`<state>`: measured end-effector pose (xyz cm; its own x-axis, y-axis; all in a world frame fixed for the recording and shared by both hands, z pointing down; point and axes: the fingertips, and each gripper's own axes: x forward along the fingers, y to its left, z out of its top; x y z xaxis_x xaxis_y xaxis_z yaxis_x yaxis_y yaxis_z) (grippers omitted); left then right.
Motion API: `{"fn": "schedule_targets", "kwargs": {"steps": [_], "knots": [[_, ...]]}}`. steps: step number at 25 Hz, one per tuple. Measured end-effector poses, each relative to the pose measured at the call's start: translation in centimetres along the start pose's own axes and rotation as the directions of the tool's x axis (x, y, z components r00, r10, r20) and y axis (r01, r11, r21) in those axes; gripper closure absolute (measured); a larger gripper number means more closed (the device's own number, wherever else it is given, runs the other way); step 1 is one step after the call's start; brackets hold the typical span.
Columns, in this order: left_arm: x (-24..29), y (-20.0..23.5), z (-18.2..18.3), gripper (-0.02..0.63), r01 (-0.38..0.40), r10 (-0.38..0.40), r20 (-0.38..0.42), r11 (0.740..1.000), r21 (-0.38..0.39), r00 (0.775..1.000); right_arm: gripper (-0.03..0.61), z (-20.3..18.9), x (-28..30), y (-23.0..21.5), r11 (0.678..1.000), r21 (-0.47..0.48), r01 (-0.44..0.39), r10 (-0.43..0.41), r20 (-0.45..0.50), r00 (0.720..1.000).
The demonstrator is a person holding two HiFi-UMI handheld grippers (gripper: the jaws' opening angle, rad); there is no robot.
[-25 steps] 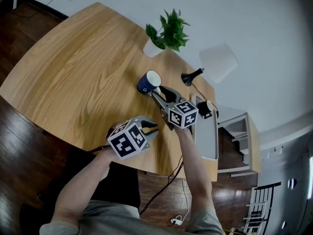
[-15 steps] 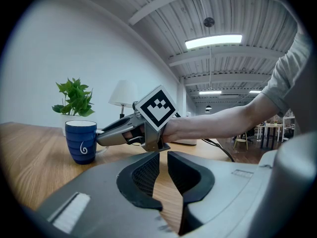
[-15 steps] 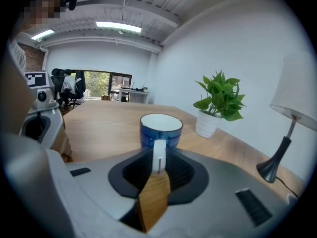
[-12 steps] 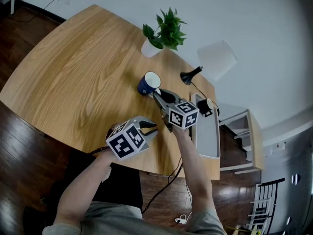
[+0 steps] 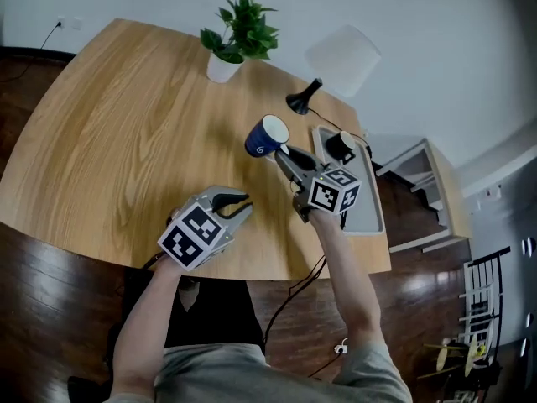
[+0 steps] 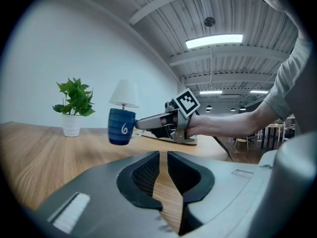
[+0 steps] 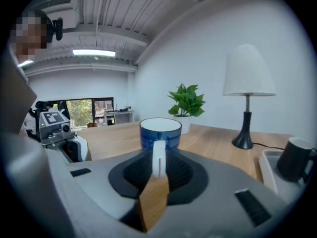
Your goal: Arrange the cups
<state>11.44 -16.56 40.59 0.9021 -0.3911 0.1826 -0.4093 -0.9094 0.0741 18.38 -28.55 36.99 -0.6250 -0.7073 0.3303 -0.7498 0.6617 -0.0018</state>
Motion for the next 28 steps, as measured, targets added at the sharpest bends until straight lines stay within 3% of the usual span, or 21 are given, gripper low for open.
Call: {"fn": "schedule_targets", "kwargs": {"steps": [3, 7, 10, 13, 19, 25, 28], "knots": [[0.3, 0.3, -0.4, 0.552, -0.007, 0.007, -0.009, 1.000, 0.003, 1.000, 0.494, 0.0, -4.6, -2.8, 0.998, 0.020, 0.066, -0.066, 0.026, 0.997], [0.7, 0.2, -0.5, 0.552, -0.005, 0.005, -0.010, 1.000, -0.001, 1.000, 0.494, -1.2, -12.5, -9.3, 0.973, 0.036, 0.230, -0.231, 0.024, 0.973], [0.9, 0.2, -0.6, 0.552, -0.004, 0.004, -0.020, 1.000, -0.007, 1.000, 0.494, -3.7, -18.0, -14.6, 0.937, 0.050, 0.345, -0.344, -0.028, 0.938], [0.9, 0.3, -0.8, 0.552, 0.000, 0.000, -0.033, 1.000, -0.006, 0.999, 0.494, -7.5, -21.4, -17.9, 0.913, 0.041, 0.406, -0.399, -0.123, 0.909], [1.0, 0.1, -0.8, 0.552, -0.003, 0.003, -0.039, 1.000, -0.012, 0.999, 0.494, -9.9, -22.9, -19.8, 0.923, 0.064, 0.379, -0.367, -0.152, 0.918], [1.0, 0.3, -0.8, 0.552, -0.006, 0.005, -0.045, 1.000, -0.014, 0.999, 0.494, -10.4, -22.9, -20.4, 0.954, -0.035, 0.297, -0.298, -0.166, 0.940], [1.1, 0.1, -0.7, 0.552, -0.008, 0.007, -0.044, 1.000, -0.019, 0.999, 0.494, -10.4, -23.1, -20.8, 0.966, -0.028, 0.258, -0.259, -0.159, 0.953]]}}
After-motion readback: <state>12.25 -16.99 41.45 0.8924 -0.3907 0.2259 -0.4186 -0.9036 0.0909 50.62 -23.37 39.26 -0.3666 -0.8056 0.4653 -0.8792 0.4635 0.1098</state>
